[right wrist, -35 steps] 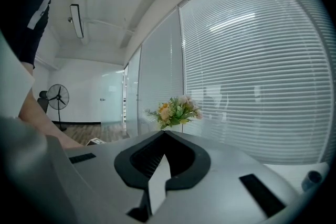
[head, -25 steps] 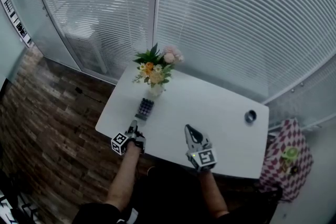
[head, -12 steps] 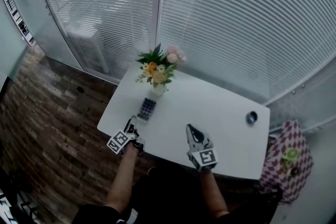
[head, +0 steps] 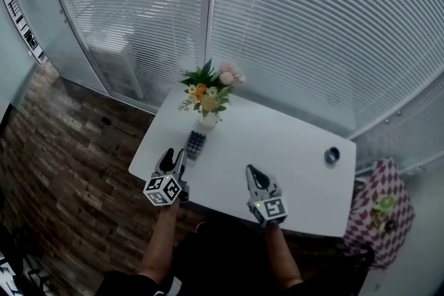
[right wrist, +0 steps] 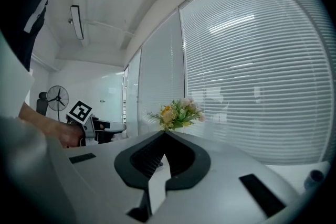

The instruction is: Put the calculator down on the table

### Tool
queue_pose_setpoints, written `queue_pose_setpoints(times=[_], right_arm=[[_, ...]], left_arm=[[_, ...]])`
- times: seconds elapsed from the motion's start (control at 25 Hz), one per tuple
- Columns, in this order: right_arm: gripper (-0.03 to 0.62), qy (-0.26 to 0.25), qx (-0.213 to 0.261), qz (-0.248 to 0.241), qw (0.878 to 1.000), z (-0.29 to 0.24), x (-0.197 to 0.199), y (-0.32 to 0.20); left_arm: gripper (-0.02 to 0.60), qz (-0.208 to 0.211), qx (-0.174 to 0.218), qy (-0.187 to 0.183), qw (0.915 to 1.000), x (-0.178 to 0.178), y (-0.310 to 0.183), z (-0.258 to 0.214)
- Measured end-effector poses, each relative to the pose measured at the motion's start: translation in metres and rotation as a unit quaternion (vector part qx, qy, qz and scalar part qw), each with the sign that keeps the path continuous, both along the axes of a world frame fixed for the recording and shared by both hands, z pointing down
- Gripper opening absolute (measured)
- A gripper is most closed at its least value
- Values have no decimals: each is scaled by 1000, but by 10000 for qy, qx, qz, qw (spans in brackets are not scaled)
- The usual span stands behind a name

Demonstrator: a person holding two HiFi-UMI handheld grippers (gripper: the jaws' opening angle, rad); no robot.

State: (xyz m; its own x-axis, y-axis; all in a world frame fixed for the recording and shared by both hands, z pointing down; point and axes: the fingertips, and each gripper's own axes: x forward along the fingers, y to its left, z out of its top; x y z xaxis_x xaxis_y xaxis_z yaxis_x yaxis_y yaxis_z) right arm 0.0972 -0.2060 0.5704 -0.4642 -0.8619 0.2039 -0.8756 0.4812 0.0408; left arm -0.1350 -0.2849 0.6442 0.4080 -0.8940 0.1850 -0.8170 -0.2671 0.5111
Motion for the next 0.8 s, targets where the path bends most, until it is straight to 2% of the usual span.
queue_pose_setpoints(times=[0.16,0.28,0.44,0.6,0.8], right_arm=[[5,147,64,-14,9999,0,0,0],[6,134,2,24,9999,3,-1,-1],[6,154,70,57,9998,-1,-1,-2],[5,212,64,66,9997,0,0,-3],[6,228,128,76,9996,-2,-1,-6]], left_arm=[[195,203,470,-850,9951,8,6,-22],[195,214,828,-1394,9865,10,11,-37],[195,207,1321,-1898,9727,13,19,-57],[195,154,1810,-2016,9625,17,31,-83],[195,187,1870,-1959,9624,17,42,-91]])
